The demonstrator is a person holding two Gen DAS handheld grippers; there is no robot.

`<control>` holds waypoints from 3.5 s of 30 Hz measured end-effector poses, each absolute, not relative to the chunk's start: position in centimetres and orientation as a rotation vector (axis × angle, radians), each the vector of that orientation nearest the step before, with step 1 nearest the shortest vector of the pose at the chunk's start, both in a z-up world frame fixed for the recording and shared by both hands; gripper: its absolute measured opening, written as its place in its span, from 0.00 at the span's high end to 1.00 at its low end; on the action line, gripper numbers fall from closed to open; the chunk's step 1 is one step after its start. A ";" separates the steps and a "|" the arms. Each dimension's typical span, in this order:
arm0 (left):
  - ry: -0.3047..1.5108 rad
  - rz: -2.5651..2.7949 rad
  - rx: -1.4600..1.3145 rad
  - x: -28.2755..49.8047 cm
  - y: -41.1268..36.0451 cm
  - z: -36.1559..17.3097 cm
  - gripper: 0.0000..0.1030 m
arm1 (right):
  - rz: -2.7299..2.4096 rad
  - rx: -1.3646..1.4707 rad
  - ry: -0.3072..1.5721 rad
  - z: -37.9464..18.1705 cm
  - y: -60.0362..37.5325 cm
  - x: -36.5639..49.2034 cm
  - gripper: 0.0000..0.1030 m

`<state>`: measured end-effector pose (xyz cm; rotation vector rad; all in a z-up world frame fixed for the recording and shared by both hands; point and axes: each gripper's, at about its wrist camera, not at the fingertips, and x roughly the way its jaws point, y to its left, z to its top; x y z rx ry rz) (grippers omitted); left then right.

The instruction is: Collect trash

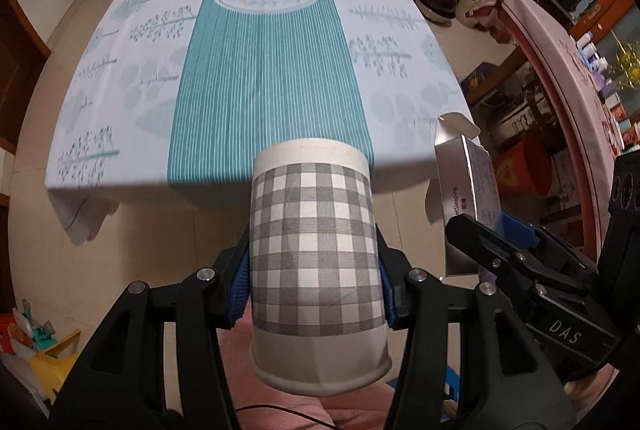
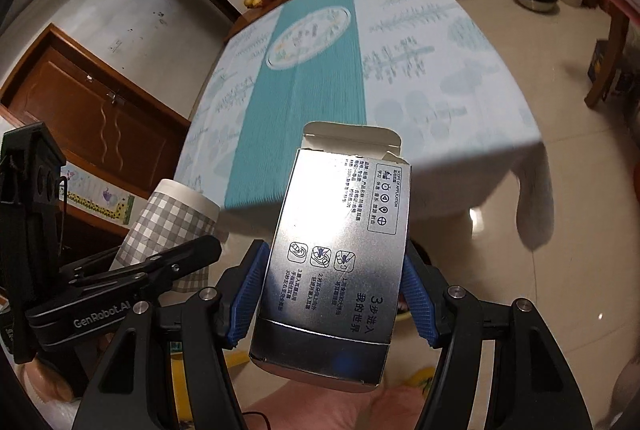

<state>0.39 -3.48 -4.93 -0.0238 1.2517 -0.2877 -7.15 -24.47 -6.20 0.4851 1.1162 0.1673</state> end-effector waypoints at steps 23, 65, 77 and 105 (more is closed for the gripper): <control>1.394 -0.359 0.003 -3.3 -3.0 -19.5 0.54 | 0.012 0.641 1.342 -26.7 -24.2 -9.6 0.38; 1.390 -0.230 -0.034 2.5 1.3 -48.3 0.17 | -0.035 0.491 1.374 -52.9 -18.4 -4.1 0.20; 1.347 -0.220 -0.058 1.0 2.4 -42.6 0.17 | -0.043 0.453 1.286 -43.8 -18.3 -5.4 0.20; 1.114 -0.171 0.003 -1.6 3.7 -8.6 0.17 | -0.003 0.336 1.045 -7.5 -17.7 -6.4 0.19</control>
